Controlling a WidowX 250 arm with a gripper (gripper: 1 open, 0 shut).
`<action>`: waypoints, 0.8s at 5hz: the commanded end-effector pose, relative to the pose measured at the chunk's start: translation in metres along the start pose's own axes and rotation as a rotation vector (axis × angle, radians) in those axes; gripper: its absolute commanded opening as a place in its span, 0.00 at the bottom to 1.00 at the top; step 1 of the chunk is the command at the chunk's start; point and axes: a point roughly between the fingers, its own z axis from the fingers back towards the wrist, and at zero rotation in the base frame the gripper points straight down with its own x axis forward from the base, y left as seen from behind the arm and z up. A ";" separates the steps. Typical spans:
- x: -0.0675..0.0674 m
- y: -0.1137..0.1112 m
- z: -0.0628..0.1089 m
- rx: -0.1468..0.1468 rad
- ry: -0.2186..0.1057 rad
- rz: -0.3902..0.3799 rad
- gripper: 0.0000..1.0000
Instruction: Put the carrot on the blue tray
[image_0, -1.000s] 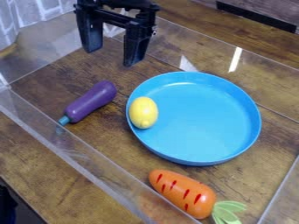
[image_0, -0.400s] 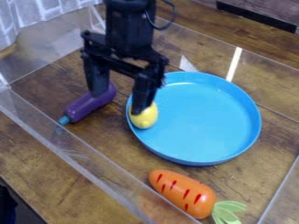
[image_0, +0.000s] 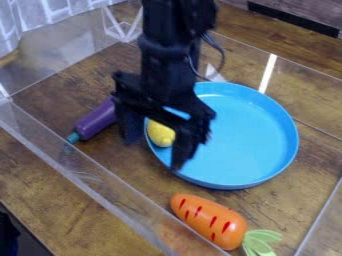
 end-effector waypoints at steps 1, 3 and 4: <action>0.005 -0.020 -0.015 -0.011 -0.060 -0.048 1.00; 0.017 -0.042 -0.057 -0.033 -0.127 0.010 1.00; 0.011 -0.046 -0.057 -0.029 -0.133 0.056 1.00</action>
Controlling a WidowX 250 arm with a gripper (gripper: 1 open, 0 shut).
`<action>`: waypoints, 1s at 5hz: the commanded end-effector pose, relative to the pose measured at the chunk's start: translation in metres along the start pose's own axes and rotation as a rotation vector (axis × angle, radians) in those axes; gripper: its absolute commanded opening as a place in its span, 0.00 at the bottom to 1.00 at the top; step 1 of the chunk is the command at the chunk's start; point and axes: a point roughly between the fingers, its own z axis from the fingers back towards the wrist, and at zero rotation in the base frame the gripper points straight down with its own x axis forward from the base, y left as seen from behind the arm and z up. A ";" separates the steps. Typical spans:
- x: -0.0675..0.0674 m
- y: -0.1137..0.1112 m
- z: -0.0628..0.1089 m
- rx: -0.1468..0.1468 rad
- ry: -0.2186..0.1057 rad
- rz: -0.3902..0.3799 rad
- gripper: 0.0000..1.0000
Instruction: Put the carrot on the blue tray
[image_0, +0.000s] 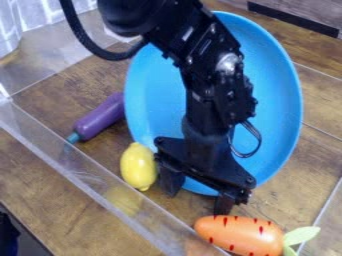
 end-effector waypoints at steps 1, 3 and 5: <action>-0.007 -0.009 0.003 -0.003 -0.013 0.059 1.00; 0.004 -0.035 0.007 -0.010 -0.027 0.109 1.00; 0.017 -0.025 0.004 -0.027 -0.038 0.073 1.00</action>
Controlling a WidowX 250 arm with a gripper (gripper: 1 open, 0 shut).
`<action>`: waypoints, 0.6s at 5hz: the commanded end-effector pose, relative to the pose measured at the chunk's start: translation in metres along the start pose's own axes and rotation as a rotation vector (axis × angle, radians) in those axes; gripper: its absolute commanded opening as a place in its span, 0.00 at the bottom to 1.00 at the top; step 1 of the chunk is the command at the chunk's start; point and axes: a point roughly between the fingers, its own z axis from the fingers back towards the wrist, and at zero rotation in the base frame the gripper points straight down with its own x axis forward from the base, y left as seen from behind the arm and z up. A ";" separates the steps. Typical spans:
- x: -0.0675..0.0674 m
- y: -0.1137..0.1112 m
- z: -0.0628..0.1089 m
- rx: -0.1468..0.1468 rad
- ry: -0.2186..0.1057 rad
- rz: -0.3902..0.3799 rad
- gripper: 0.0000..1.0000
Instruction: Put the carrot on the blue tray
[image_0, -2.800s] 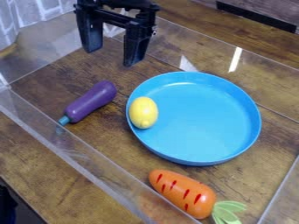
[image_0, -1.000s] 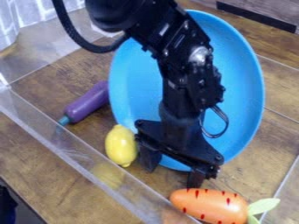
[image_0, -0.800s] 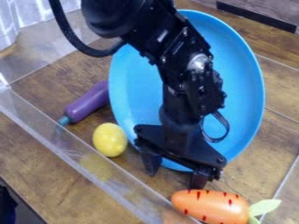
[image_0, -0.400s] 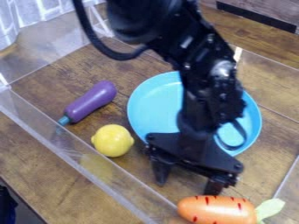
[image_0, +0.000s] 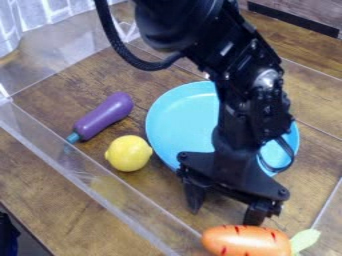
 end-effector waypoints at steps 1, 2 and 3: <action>0.017 0.006 0.005 -0.016 -0.036 -0.009 1.00; 0.022 0.005 0.003 -0.030 -0.037 -0.022 1.00; 0.025 0.001 0.000 -0.042 -0.038 -0.037 1.00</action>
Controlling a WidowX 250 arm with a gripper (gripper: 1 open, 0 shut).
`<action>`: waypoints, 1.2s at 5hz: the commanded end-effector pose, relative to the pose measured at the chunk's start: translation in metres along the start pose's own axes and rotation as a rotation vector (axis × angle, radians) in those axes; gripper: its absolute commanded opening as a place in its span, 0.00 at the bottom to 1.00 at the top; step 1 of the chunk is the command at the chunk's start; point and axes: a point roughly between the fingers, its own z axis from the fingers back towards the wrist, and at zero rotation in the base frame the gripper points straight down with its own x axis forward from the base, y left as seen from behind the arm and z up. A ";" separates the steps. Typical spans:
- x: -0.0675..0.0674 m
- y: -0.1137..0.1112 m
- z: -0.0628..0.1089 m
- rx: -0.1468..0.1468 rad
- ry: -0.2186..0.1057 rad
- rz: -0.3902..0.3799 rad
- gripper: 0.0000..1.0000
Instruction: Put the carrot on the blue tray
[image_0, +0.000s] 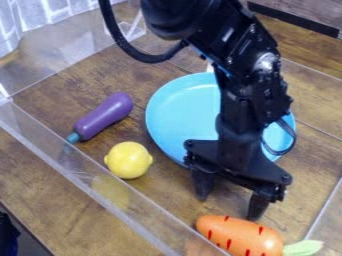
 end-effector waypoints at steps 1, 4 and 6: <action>0.009 -0.007 0.008 -0.025 -0.024 -0.044 1.00; -0.008 -0.018 0.007 -0.063 0.008 -0.176 1.00; -0.023 -0.024 0.003 -0.107 0.053 -0.406 1.00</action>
